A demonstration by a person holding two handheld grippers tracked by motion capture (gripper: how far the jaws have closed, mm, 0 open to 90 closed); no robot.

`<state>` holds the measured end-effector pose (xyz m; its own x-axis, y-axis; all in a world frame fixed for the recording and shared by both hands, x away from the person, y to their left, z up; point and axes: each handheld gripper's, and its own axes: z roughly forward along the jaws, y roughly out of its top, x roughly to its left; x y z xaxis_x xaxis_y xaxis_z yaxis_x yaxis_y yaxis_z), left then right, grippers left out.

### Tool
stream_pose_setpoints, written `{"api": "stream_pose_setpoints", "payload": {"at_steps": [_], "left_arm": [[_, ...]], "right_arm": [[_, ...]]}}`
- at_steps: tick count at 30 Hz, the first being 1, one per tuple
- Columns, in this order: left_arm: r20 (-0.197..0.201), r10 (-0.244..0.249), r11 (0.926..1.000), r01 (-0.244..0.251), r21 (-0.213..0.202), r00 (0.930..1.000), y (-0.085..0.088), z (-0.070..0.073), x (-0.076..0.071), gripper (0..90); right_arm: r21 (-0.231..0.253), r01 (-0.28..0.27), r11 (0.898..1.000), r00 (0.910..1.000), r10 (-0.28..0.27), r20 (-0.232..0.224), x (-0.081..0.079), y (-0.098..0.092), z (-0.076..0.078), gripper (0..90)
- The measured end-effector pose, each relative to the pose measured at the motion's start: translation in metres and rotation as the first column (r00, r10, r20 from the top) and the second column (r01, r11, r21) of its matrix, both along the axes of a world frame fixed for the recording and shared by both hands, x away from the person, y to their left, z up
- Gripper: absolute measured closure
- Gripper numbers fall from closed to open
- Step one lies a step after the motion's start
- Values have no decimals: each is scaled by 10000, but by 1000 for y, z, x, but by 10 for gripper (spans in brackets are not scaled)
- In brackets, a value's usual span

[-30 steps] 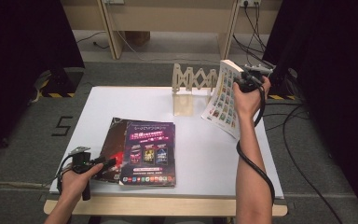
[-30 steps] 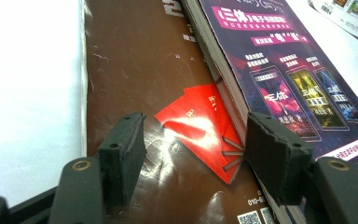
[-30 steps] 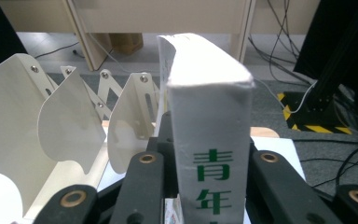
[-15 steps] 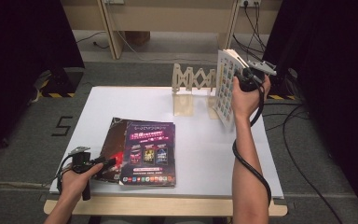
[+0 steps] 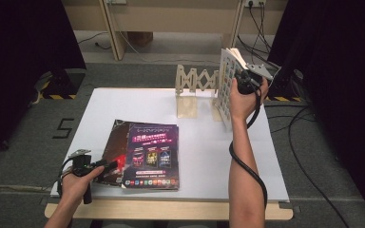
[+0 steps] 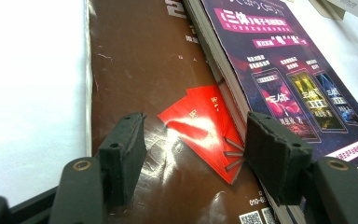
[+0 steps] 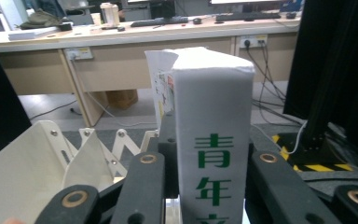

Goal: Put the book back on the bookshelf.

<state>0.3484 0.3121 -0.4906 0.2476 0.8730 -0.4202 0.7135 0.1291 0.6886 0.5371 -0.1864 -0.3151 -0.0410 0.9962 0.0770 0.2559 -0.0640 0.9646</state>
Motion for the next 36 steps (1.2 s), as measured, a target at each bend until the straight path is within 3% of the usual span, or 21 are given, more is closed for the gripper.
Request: {"api": "stream_pose_setpoints", "payload": {"at_steps": [8, 15, 25, 36], "left_arm": [[-11, -23, 10000, 23, 33, 10000, -1, 0, 0, 376], [-4, -87, 9999, 87, 49, 10000, -2, 0, 0, 376], [15, -113, 9999, 113, 77, 9999, -3, 0, 0, 376], [19, -93, 9999, 93, 51, 10000, -2, 0, 0, 376]], "right_arm": [[-319, 87, 9995, 9998, -81, 175, -12, 0, -15, 735], [-292, 83, 9995, 9998, -89, -204, -20, -6, -17, 721], [-49, -40, 10000, 9987, 37, -516, -24, -16, -13, 690], [-335, -512, 9981, 9951, 482, -859, -13, -21, 2, 638]]}}
